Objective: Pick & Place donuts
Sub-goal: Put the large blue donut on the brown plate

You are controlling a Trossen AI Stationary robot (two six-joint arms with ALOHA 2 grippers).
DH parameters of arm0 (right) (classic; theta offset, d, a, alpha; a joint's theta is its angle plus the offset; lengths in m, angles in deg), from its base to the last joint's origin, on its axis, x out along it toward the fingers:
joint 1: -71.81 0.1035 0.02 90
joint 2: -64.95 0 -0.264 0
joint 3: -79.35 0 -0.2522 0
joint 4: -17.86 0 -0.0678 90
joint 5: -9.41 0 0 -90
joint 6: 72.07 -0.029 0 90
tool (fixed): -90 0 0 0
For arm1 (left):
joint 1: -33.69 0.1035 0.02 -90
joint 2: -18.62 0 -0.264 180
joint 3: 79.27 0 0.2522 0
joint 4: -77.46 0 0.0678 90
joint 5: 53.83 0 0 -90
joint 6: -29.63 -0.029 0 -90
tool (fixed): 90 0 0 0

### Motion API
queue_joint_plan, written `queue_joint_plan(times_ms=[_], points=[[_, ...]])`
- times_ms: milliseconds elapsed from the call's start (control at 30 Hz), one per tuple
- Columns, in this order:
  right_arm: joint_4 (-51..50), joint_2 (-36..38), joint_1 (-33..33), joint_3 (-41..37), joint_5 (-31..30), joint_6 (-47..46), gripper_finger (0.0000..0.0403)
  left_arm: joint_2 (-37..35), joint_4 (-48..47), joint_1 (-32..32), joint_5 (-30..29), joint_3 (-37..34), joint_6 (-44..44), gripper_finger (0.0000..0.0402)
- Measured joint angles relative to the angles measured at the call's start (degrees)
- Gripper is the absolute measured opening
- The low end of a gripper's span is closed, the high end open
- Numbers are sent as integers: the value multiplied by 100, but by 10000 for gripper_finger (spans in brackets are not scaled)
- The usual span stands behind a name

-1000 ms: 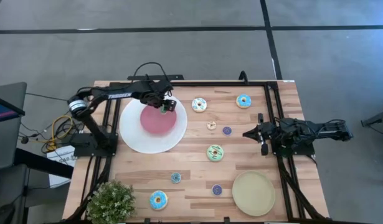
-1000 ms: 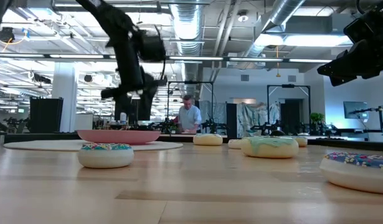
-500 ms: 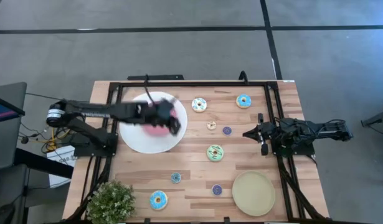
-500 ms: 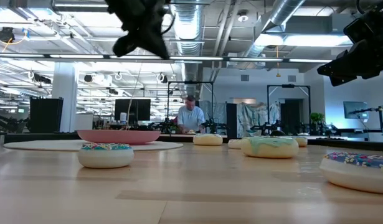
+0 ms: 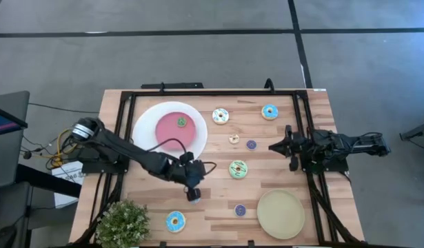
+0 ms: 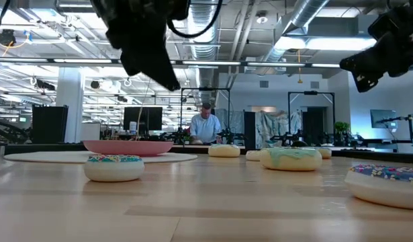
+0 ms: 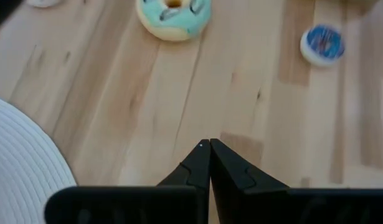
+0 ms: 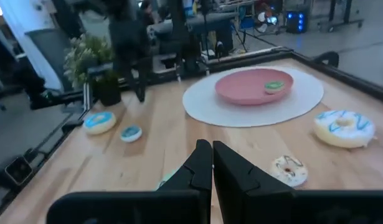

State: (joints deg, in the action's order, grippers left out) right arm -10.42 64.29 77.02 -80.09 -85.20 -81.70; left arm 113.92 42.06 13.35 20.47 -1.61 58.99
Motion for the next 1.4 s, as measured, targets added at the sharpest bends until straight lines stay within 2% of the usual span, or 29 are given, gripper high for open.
queue_joint_plan(times_ms=[233, 400, 500, 567, 633, 733, 867, 967, 1067, 1167, 1300, 1400], points=[[281, -14, -110, -60, -479, 298, 5, -61, -118, -64, -90, -184, -762, 0], [1203, -212, -233, -53, -581, 208, 5, -826, 1010, 145, 275, -1467, -925, 0], [1523, -867, -360, 15, -1049, -38, 5, -1487, 1785, 320, 354, -2315, -958, 0], [1570, -1570, -497, 266, -1513, -353, 5, -2004, 2047, 478, 506, -2739, -1085, 0], [1443, -2367, -678, 602, -1877, -561, 5, -2535, 1955, 659, 574, -3032, -1286, 0], [1038, -3629, -1087, 1367, -2088, -600, 6, -3368, 1652, 968, 623, -3249, -1694, 0], [-480, -5169, -1937, 2826, -1763, -1036, 25, -4329, 1111, 1411, 630, -3297, -2178, 0], [-1830, -6143, -2705, 3937, -1403, -1574, 54, -4948, 858, 1660, 632, -3298, -2468, 0], [-2942, -6948, -3505, 4726, -1153, -1733, 91, -5447, 699, 1816, 637, -3298, -2711, 0], [-3383, -7511, -4202, 5083, -944, -1717, 131, -5803, 690, 1881, 638, -3298, -2875, 0], [-3491, -7988, -5033, 5098, -112, -1710, 191, -6106, 648, 1885, 636, -3298, -3185, 0], [-3498, -8288, -5443, 5098, 27, -1737, 228, -6219, 555, 1886, 633, -3298, -3211, 0]])
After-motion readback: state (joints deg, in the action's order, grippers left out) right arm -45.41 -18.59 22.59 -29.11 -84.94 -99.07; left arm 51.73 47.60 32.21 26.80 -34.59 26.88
